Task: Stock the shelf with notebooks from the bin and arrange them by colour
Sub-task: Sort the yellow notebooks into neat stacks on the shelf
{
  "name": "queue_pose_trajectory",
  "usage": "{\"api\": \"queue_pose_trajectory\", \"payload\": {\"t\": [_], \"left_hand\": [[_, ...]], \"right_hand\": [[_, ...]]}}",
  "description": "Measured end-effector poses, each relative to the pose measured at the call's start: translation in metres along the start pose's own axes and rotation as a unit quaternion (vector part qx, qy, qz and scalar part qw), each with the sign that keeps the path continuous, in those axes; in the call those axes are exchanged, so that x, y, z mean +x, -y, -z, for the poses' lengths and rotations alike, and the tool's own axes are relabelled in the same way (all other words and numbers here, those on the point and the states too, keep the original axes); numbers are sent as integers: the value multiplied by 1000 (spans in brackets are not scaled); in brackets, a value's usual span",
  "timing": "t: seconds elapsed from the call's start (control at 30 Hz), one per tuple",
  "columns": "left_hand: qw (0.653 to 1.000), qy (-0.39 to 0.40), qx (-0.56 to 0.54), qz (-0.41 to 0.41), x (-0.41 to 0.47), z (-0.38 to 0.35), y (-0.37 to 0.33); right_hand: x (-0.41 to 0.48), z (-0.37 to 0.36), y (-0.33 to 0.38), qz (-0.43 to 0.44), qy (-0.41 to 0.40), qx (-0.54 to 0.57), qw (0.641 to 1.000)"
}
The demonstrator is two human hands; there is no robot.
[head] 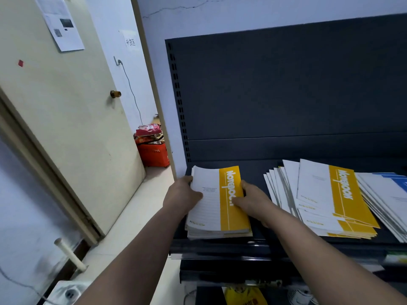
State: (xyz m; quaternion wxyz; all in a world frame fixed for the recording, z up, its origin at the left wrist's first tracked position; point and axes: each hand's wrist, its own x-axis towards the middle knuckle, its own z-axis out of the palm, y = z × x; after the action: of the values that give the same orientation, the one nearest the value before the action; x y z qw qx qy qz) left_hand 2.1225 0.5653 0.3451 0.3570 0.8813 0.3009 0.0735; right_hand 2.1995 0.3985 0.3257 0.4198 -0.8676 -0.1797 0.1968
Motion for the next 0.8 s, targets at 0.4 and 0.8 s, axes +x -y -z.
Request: {"api": "queue_pose_trajectory", "payload": {"t": [0.4,0.8], "left_hand": [[992,-30,125,17,-1,-11,-1],[989,-32,37,-140,-22,-54,-80]], "right_hand": [[-6,-8,4,24,-64,-200,977],[-42,84,-41,56,-203,-150,966]]}}
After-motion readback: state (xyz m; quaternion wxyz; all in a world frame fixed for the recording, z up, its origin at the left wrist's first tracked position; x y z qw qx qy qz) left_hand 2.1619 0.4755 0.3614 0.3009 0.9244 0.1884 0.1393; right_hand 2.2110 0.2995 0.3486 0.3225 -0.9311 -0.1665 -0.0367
